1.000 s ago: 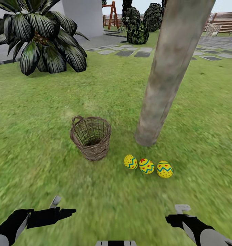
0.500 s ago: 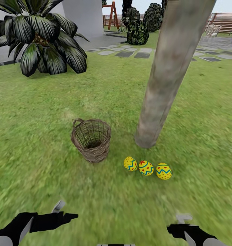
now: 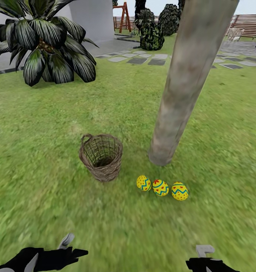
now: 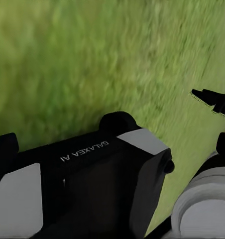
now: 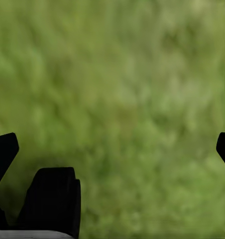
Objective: Take the three Easter eggs out of the wicker basket on the lawn in the garden, then place them on the lawn next to a single tree (choose any tree) so that all three eggs are next to the same tree and none are left in the basket.
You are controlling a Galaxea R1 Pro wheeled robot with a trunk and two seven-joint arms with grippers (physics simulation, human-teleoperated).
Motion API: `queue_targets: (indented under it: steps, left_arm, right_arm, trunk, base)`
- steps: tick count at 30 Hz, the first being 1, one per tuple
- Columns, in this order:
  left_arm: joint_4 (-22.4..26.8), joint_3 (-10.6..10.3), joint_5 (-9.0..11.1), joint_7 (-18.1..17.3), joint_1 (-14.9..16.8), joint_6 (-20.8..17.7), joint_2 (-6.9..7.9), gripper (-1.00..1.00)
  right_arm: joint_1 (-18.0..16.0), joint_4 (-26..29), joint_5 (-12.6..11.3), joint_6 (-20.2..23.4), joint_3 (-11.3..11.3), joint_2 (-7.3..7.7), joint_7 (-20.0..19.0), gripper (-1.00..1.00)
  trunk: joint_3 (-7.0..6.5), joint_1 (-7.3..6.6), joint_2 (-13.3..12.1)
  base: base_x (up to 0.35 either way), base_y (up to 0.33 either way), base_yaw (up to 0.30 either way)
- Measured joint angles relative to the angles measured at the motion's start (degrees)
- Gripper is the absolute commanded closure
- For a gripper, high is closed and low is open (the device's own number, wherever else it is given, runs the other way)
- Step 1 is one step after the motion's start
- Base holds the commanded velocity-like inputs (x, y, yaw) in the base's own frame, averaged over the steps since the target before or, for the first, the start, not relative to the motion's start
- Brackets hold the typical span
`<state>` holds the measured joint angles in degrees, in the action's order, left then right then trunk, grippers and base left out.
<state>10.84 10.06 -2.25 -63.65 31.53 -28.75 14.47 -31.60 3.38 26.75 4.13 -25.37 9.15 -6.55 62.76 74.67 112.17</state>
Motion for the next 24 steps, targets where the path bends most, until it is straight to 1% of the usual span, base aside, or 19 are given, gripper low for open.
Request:
queue_targets:
  steps: [2, 5, 24]
  left_arm:
    - [-1.1, 0.1, 0.0, 0.1, 0.0, 1.7, 0.02, -1.00]
    - [-1.7, 0.1, 0.0, 0.2, 0.0, 2.7, 0.07, -1.00]
    - [-2.1, 0.2, 0.0, 0.2, 0.0, 3.0, 0.26, -1.00]
  right_arm:
    - [0.0, 0.0, 0.0, 0.0, 0.0, 0.00, 0.0, -1.00]
    - [0.0, 0.0, 0.0, -0.1, 0.0, -0.06, 0.0, -1.00]
    - [0.5, -0.1, -0.2, -0.1, 0.0, 0.00, 0.0, -1.00]
  trunk:
    - [-0.36, -0.44, -0.8]
    - [-0.90, -1.10, -2.0]
    - [-4.31, -5.27, -9.6]
  base:
    - [0.000, 0.000, 0.000]
    - [0.000, 0.000, 0.000]
    - [0.000, 0.000, 0.000]
